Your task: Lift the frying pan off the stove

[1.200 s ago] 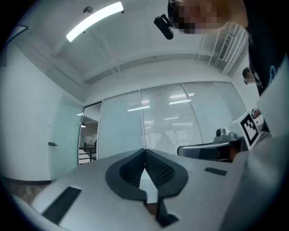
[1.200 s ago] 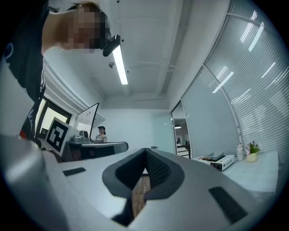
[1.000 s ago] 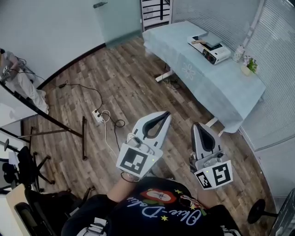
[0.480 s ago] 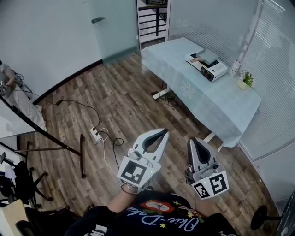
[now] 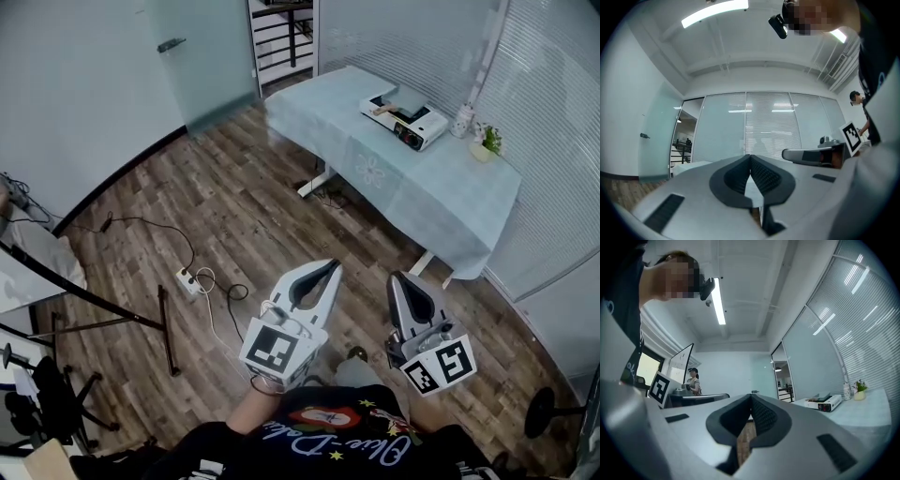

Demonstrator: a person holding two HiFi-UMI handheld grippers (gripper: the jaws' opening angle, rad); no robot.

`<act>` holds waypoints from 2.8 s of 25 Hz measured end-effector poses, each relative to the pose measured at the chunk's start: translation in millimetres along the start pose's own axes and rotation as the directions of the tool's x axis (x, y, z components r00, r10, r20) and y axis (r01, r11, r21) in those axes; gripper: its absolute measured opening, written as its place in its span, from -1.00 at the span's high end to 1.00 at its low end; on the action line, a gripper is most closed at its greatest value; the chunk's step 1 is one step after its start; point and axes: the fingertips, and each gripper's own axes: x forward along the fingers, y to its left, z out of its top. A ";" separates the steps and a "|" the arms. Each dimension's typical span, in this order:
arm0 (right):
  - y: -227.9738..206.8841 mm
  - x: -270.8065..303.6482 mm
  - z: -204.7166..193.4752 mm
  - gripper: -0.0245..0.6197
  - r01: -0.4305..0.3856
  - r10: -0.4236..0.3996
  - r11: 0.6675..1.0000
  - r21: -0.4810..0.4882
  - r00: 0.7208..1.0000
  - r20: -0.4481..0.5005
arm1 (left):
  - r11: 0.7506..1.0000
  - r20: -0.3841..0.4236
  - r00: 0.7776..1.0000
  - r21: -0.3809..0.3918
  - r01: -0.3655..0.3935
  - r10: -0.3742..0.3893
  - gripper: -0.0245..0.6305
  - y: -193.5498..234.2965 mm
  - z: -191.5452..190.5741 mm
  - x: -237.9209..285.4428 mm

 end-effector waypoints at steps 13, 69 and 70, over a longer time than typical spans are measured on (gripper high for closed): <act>-18.3 41.8 -19.2 0.92 -0.060 0.060 0.997 0.039 0.998 -0.007 | 0.997 -0.046 0.996 0.031 -0.074 0.075 0.91 40.0 -14.9 9.7; -303.5 205.9 -55.5 0.92 -0.002 -0.011 0.981 0.194 0.998 0.066 | 0.991 -0.166 0.979 0.082 -0.106 0.119 0.92 173.8 -47.6 296.7; -306.6 208.0 -55.5 0.92 -0.003 -0.009 0.982 0.187 0.998 0.063 | 0.992 -0.155 0.982 0.075 -0.099 0.110 0.92 174.6 -47.2 301.1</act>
